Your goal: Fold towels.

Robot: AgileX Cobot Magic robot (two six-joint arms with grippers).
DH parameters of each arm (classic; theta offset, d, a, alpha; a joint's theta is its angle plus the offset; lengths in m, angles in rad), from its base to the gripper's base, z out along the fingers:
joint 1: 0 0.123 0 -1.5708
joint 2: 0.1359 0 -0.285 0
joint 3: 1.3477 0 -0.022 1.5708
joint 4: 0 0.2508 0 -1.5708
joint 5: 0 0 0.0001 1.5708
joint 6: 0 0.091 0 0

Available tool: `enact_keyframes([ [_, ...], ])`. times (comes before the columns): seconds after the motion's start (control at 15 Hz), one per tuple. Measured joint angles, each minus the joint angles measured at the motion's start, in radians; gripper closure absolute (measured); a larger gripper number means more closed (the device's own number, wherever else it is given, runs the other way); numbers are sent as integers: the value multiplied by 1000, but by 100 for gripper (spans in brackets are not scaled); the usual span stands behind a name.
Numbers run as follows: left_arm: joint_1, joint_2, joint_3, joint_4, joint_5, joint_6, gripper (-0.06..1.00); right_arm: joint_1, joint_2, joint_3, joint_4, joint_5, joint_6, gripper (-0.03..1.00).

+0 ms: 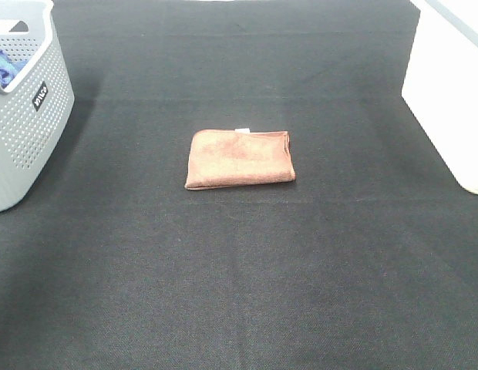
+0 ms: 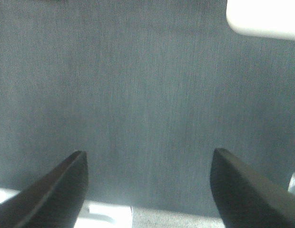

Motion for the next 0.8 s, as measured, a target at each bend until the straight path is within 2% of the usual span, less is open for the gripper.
enact_keyframes([
  [0.2, 0, -284, 218, 0, -3, 50, 37, 0, -261, 239, 0, -5, 0, 28],
  [0.33, 0, -431, 290, 0, -33, 62, 37, 0, -397, 329, 0, -6, 0, 28],
  [0.6, 0, -601, 391, -1, -98, 66, 37, 0, -602, 362, 8, -50, -56, 28],
  [0.8, 0, -611, 458, -36, -144, 120, 37, 0, -678, 368, 73, -58, -183, 28],
])
